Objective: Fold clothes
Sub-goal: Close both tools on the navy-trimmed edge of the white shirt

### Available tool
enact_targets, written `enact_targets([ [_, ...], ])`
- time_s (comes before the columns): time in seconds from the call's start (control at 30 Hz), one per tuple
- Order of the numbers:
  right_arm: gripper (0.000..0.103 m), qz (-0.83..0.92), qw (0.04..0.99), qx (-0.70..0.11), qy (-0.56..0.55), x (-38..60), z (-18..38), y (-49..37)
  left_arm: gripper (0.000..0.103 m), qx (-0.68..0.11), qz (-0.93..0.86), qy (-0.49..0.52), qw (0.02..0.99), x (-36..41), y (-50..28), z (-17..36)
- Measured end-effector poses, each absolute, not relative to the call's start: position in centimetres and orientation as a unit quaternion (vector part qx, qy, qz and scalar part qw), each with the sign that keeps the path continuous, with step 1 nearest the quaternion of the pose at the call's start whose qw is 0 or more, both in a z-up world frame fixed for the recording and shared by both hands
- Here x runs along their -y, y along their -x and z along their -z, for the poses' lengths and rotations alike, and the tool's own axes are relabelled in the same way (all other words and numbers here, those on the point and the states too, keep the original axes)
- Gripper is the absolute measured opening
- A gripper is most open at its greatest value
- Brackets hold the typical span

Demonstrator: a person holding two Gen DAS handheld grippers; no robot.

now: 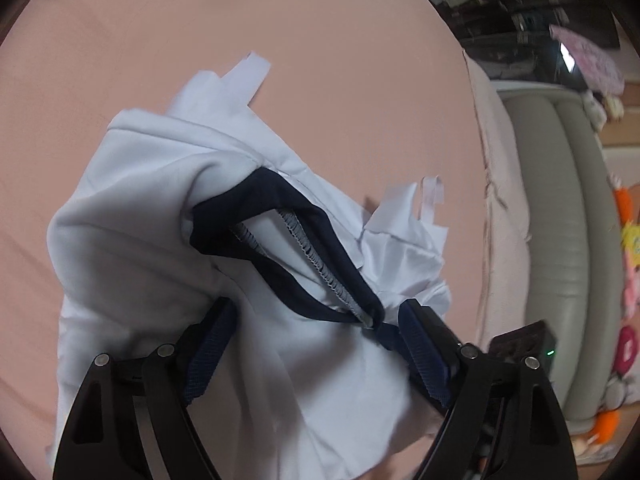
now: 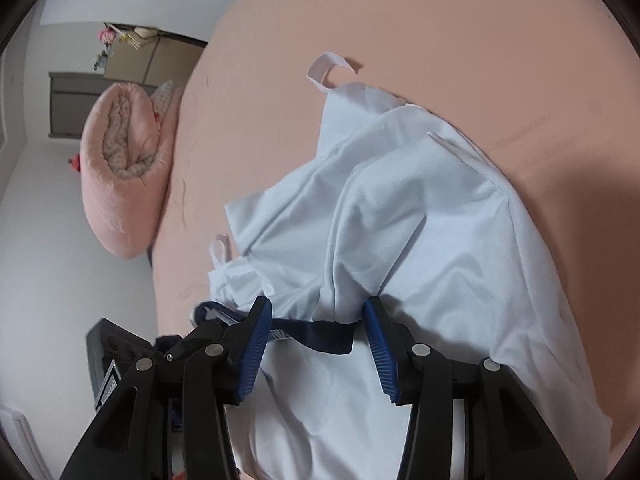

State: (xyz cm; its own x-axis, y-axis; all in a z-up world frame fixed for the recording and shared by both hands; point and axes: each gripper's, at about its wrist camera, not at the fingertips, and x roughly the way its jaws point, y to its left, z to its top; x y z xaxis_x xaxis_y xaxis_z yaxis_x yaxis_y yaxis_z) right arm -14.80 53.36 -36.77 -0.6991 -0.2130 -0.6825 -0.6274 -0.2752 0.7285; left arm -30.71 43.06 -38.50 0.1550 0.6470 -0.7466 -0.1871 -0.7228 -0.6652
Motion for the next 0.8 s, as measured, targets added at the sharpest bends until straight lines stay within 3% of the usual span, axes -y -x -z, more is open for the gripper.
enact_targets([
  [0.47,0.047,-0.708,0.14,-0.596,0.351,-52.7,37.4,14.2,0.083,0.334,-0.549,0.678,0.358,-40.5,31.8,37.9],
  [0.8,0.047,-0.712,0.136,-0.612,0.317,-53.0,38.3,15.2,0.082,0.31,-0.566,0.686,0.337,-40.8,31.7,38.7],
])
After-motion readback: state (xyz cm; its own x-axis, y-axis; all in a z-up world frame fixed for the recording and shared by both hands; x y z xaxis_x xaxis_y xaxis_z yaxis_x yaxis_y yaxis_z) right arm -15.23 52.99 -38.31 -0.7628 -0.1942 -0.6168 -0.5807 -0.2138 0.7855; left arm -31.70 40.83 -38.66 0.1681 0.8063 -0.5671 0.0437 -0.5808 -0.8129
